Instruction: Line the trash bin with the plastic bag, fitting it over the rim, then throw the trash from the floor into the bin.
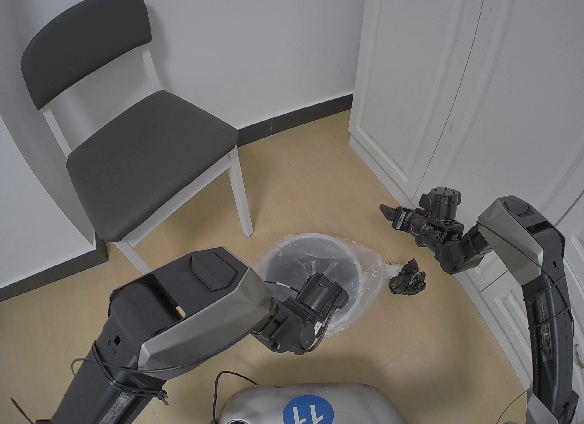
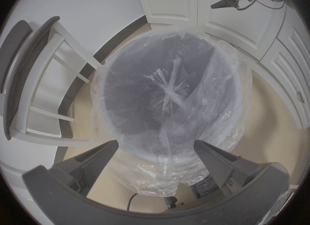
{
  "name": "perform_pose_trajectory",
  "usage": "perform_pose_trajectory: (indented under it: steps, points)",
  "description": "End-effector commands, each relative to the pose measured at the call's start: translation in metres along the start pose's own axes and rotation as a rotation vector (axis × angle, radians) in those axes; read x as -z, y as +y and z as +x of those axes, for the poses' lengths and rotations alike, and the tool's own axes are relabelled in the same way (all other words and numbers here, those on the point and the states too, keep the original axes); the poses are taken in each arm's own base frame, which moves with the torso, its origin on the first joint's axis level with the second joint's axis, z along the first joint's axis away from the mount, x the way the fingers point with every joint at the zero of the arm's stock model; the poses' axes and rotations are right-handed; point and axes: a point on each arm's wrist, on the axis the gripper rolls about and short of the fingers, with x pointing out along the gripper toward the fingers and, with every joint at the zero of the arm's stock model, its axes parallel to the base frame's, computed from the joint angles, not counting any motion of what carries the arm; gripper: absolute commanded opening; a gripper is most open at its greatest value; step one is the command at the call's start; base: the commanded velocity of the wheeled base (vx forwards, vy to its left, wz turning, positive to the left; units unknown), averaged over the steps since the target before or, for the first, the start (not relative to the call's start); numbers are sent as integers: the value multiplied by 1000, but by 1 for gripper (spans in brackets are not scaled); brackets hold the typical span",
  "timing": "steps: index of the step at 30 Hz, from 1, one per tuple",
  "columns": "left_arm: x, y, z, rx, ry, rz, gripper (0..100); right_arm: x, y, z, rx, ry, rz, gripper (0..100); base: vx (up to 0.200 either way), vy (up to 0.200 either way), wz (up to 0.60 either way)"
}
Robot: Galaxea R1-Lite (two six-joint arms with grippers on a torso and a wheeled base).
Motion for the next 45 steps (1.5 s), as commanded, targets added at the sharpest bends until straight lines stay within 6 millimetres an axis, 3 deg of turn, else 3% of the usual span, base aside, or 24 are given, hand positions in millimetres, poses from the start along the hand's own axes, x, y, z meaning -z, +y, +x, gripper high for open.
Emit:
perform_pose_trajectory:
  steps: [1, 20, 31, 45]
  points:
    - [3, 0, -2, 6, 9, 5, 100, 1, 0, 0, -1, 3, 0, 100, 0, 0, 0]
    - [-5, 2, -2, 1, -39, -27, 100, 3, -1, 1, 0, 6, 0, 100, 0, 0, 0]
    - [-10, 7, -13, 6, -69, -61, 100, 2, 1, 0, -2, 2, -1, 100, 0, 0, 0]
    - [-3, 0, 1, 12, -49, -38, 100, 2, 0, 0, -1, 3, 0, 100, 0, 0, 0]
